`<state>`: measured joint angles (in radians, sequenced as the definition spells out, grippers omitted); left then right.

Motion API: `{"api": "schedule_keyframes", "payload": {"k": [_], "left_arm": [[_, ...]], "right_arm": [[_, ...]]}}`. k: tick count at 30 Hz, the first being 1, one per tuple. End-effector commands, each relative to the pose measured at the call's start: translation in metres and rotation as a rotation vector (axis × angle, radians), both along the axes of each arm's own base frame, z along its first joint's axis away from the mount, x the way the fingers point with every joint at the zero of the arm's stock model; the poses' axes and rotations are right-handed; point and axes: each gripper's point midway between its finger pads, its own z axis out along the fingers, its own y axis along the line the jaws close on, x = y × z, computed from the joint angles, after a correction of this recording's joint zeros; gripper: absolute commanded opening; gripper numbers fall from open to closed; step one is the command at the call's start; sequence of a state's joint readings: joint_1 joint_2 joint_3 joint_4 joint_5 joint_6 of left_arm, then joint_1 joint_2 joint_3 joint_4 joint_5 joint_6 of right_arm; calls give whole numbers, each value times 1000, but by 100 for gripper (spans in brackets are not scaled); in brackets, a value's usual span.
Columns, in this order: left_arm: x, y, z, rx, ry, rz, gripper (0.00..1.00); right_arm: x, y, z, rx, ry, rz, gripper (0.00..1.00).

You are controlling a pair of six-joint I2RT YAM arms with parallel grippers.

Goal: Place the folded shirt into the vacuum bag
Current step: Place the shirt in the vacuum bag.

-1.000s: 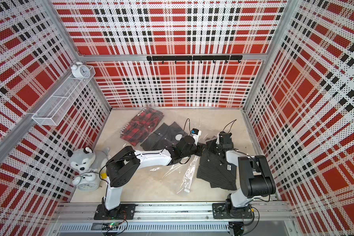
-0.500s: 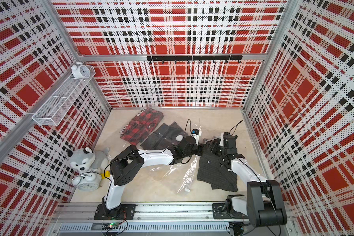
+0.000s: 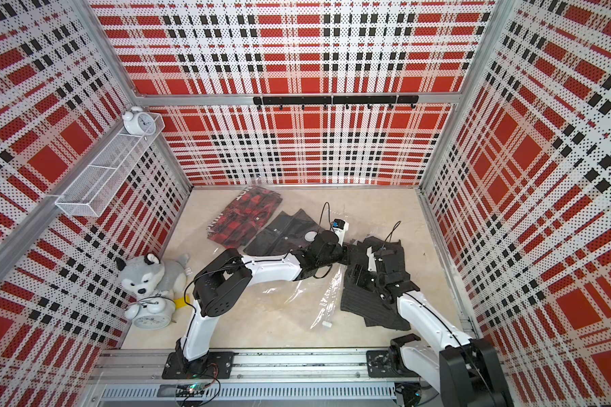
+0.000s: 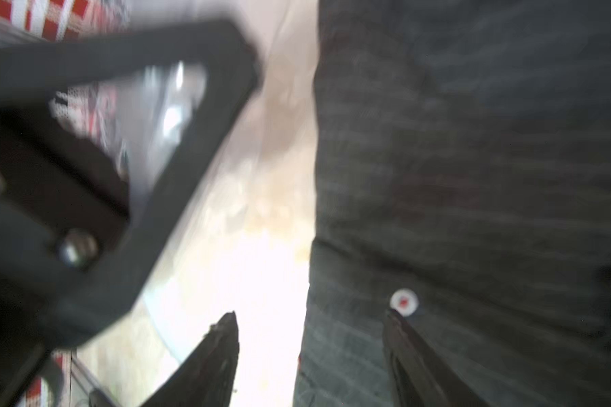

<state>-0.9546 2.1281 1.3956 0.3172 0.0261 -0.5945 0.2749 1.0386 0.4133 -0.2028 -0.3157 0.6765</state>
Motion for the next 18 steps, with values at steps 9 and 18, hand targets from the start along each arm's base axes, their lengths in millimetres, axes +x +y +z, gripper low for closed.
{"api": "schedule_keyframes", "payload": {"k": [9,18], "left_arm": [[-2,1,8,-36,-15,-6,0],[-7,-1,10,-49,-14,-16,0]], "right_arm": [[-52,17,-23,-43,104,36,63],[-54,20,-48,-106,160,38,28]]}}
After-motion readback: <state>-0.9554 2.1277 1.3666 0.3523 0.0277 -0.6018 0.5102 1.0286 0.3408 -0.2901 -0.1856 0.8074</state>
